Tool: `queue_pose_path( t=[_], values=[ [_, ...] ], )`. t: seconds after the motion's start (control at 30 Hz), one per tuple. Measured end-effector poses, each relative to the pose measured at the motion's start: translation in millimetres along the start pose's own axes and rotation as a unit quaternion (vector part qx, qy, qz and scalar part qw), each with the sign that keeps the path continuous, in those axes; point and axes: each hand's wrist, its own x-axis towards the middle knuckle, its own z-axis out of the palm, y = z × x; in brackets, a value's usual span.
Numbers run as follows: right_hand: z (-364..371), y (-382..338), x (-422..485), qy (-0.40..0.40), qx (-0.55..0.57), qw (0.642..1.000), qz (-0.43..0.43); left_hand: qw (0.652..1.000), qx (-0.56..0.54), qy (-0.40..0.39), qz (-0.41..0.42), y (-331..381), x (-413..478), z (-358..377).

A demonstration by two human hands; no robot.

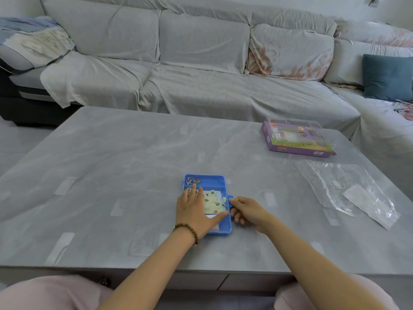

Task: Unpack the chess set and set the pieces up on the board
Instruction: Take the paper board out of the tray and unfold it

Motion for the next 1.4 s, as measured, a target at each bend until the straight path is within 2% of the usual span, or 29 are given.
queue_pose_path(
  t=[0.13,0.4,0.5,0.57,0.63,0.73,0.8,0.93,0.97,1.1,1.2,1.3,1.4],
  values=[
    [-0.6,0.7,-4.1,-0.050,-0.001,0.999,0.005,0.993,0.058,-0.102,-0.027,14.5,0.9,-2.1],
    [2.5,6.2,-5.9,-0.026,-0.047,0.998,-0.045,0.995,0.055,-0.083,-0.011,10.3,2.4,-2.4],
    [4.6,6.8,-5.6,-0.016,-0.056,0.996,-0.062,0.999,-0.014,-0.048,-0.004,8.5,0.2,-6.7],
    [5.2,7.5,-5.2,-0.005,-0.053,0.997,-0.064,0.993,-0.113,-0.043,0.000,3.2,5.8,-13.9],
    [7.6,8.4,-2.7,0.028,-0.080,0.994,-0.075,0.965,-0.250,-0.077,0.004,-6.7,9.5,-30.7],
    [14.6,7.7,4.6,0.089,-0.165,0.975,-0.116,0.894,-0.434,-0.109,0.019,-30.7,7.2,-62.5],
    [20.9,5.8,6.7,0.098,-0.148,0.976,-0.129,0.869,-0.485,-0.100,0.020,-51.8,4.1,-80.2],
    [26.2,6.5,14.8,0.155,-0.106,0.973,-0.134,0.799,-0.599,-0.023,-0.059,-91.0,6.1,-100.9],
    [26.4,6.4,17.0,0.169,-0.109,0.970,-0.134,0.808,-0.585,0.003,-0.072,-99.9,6.4,-102.8],
    [26.7,1.4,22.5,0.205,-0.112,0.963,-0.136,0.883,-0.448,0.062,-0.122,-127.7,6.3,-94.8],
    [27.8,-6.1,24.7,0.203,-0.122,0.962,-0.135,0.928,-0.337,0.040,-0.155,-132.3,8.9,-78.4],
    [31.9,-12.8,21.6,0.220,-0.142,0.948,-0.180,0.948,-0.279,0.037,-0.151,-121.9,7.3,-65.5],
    [35.4,-15.0,15.4,0.185,-0.170,0.939,-0.234,0.975,-0.177,0.050,-0.122,-105.5,8.6,-56.5]
  ],
)
